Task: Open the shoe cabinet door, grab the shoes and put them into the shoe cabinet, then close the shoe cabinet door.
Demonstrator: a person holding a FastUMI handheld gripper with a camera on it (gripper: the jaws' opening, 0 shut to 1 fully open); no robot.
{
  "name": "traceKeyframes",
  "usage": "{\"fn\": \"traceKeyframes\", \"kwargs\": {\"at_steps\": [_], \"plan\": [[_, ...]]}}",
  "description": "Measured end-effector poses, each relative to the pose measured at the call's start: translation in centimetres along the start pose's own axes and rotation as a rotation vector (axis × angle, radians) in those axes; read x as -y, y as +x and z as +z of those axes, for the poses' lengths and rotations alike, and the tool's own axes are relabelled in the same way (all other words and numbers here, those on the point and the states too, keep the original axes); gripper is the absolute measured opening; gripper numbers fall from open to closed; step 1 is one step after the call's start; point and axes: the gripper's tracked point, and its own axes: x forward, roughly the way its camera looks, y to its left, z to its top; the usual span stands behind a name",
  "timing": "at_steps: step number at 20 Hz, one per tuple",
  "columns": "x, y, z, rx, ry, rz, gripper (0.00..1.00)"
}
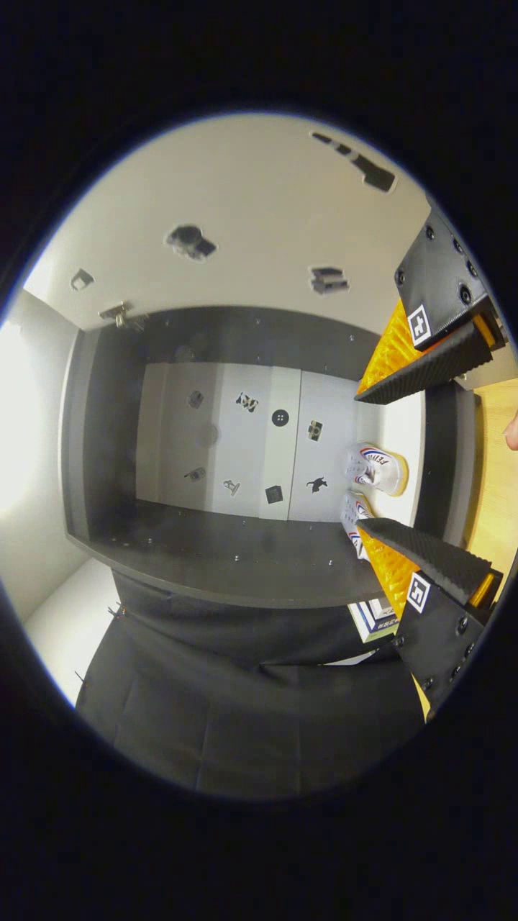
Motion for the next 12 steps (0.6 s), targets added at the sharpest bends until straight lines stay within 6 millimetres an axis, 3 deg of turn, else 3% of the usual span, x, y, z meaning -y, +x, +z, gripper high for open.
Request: {"fn": "traceKeyframes", "kwargs": {"at_steps": [5,12], "plan": [[2.9,-7.9,0.8,0.02,0.001,-0.009,0.98],[6.4,-16.3,1.2,0.025,0.0,-0.012,0.98]]}}
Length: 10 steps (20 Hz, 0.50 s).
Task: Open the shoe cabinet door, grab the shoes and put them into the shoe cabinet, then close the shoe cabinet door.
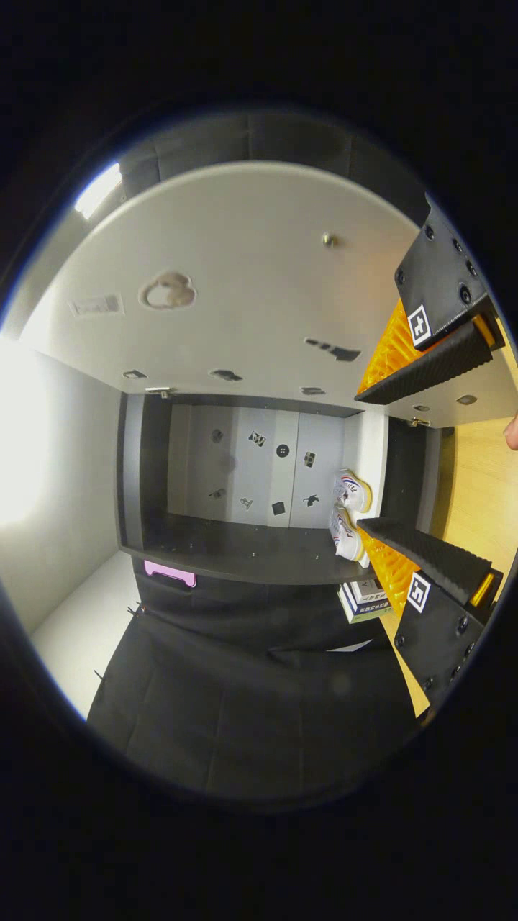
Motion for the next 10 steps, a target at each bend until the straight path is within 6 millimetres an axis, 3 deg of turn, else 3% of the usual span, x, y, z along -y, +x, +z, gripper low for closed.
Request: {"fn": "traceKeyframes", "kwargs": {"at_steps": [6,10], "plan": [[3.5,-5.4,1.1,-0.002,0.035,0.01,0.98],[5.8,-8.9,2.9,0.034,0.011,-0.007,0.98]]}}
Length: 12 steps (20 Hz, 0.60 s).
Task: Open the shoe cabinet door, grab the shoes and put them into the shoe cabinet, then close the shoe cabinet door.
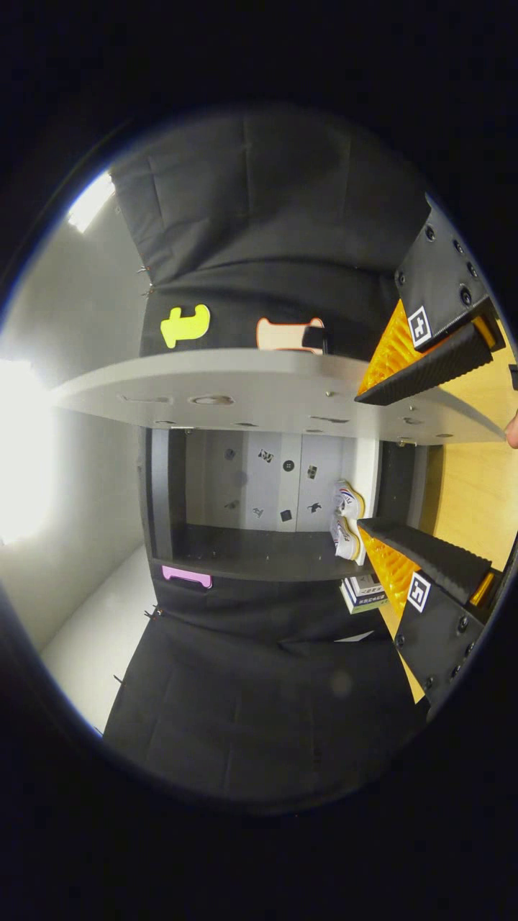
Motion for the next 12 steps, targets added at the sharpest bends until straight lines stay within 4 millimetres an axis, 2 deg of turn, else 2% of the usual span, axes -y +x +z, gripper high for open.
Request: {"fn": "traceKeyframes", "kwargs": {"at_steps": [3,5,9,11,12], "plan": [[3.0,-2.2,1.5,0.043,-0.032,-0.069,0.97],[5.1,-3.1,1.9,0.057,-0.044,-0.117,0.97],[9.8,-3.3,0.4,0.023,0.005,-0.218,0.97],[12.7,-2.9,-0.3,0.018,0.042,-0.293,0.97],[13.5,-2.4,-0.8,0.019,0.058,-0.333,0.97]]}}
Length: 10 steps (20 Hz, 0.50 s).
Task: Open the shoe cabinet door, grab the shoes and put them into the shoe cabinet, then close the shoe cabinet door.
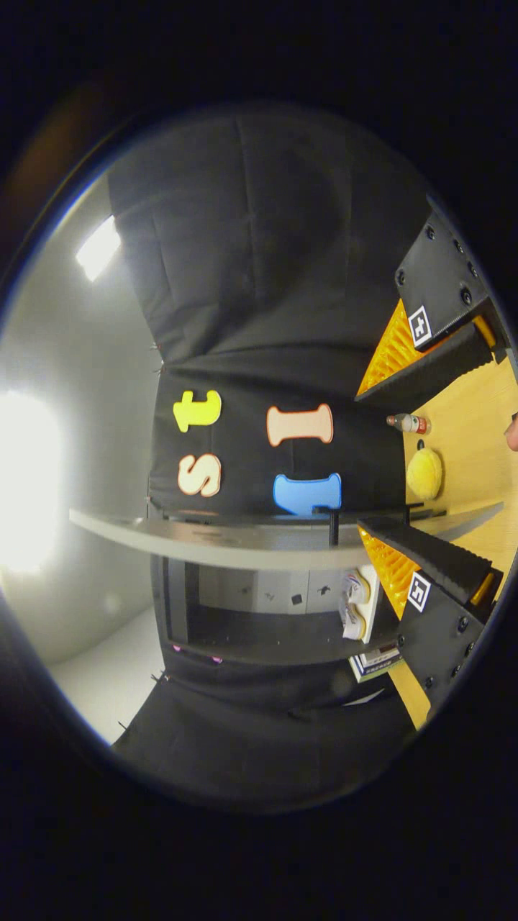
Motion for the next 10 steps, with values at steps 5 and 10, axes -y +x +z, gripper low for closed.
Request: {"fn": "traceKeyframes", "kwargs": {"at_steps": [5,10], "plan": [[2.7,3.9,-3.0,-0.041,0.064,-0.128,0.97],[2.3,6.4,-5.6,-0.099,0.121,-0.142,0.98]]}}
